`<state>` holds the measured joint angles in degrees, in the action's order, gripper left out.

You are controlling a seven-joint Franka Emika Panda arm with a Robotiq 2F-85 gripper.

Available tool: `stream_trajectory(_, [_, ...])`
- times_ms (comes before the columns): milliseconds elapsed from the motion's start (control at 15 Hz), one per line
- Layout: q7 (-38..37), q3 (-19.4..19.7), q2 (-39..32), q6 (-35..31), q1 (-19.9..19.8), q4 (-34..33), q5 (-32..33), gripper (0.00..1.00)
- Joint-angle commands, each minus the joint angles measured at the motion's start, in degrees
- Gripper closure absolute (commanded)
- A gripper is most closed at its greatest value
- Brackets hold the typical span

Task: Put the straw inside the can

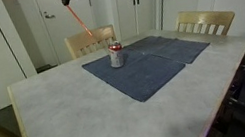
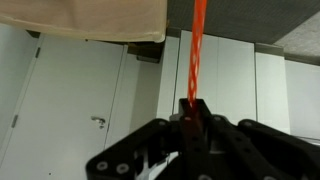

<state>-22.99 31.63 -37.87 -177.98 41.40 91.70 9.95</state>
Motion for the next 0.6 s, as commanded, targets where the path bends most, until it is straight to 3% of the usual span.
stream_trajectory(0, [-2.9,5.9,2.6,1.9,5.6,5.3,0.5,0.98])
stream_trajectory(267, [-7.0,12.6,3.1,1.6,11.8,9.7,0.5,0.98])
stream_trajectory(533, [-8.3,22.5,2.4,0.2,20.9,15.3,-3.5,0.98])
